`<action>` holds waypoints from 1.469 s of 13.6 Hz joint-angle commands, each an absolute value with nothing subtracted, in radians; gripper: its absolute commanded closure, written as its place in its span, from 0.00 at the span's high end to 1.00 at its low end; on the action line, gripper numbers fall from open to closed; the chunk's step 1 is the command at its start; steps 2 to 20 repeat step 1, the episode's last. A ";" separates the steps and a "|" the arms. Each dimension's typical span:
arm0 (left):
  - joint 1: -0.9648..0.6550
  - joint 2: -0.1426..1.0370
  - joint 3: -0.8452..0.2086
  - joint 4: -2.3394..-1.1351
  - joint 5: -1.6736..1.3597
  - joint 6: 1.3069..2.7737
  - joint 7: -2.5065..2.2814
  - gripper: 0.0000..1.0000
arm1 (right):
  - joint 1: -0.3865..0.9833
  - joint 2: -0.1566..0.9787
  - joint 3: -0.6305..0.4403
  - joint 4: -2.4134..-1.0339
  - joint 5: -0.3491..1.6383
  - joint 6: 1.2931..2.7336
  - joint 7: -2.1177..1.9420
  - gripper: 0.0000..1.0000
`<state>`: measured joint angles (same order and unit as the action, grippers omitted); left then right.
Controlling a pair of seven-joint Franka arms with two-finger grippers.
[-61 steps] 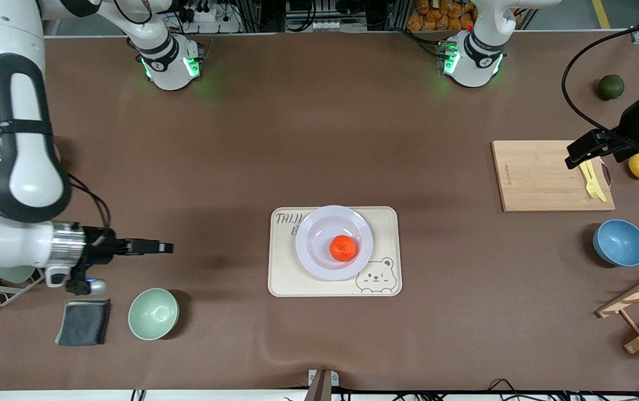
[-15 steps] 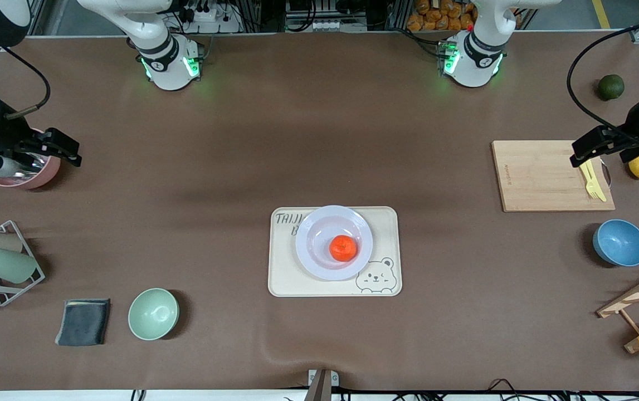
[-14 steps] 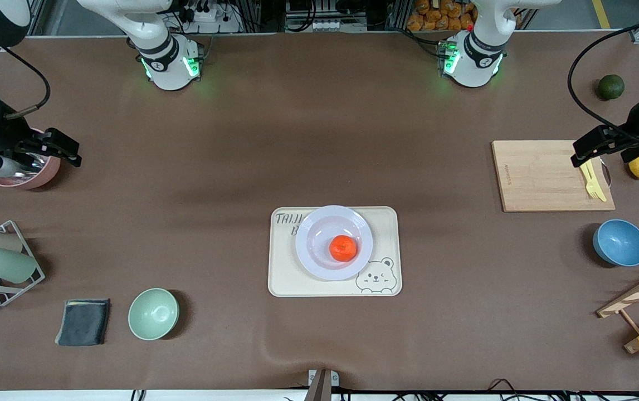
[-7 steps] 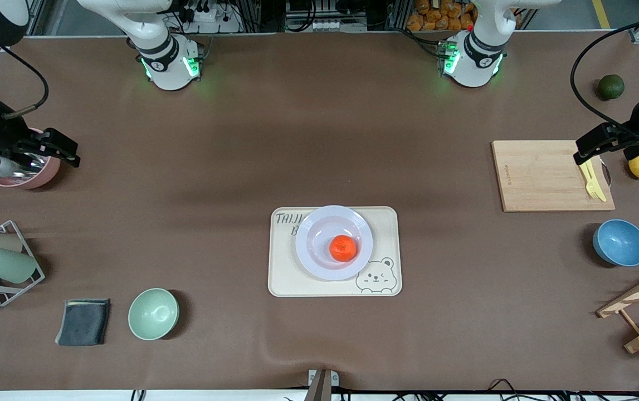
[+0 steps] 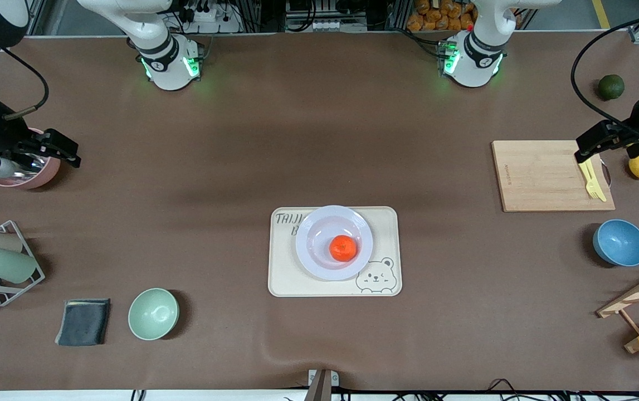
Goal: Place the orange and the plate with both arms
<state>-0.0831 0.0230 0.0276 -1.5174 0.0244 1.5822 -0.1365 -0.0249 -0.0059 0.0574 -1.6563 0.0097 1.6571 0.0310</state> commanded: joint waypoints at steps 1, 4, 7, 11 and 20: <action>-0.087 0.025 0.028 -1.494 0.046 1.549 -0.110 1.00 | -0.035 0.009 0.061 -1.635 0.035 1.657 0.040 1.00; -0.087 0.025 0.028 -1.494 0.046 1.549 -0.110 1.00 | -0.035 0.009 0.061 -1.635 0.035 1.657 0.040 1.00; -0.087 0.025 0.028 -1.494 0.046 1.549 -0.110 1.00 | -0.035 0.009 0.061 -1.635 0.035 1.657 0.040 1.00; -0.087 0.025 0.028 -1.494 0.046 1.549 -0.110 1.00 | -0.035 0.009 0.061 -1.635 0.035 1.657 0.040 1.00; -0.087 0.025 0.028 -1.494 0.046 1.549 -0.110 1.00 | -0.035 0.009 0.061 -1.635 0.035 1.657 0.040 1.00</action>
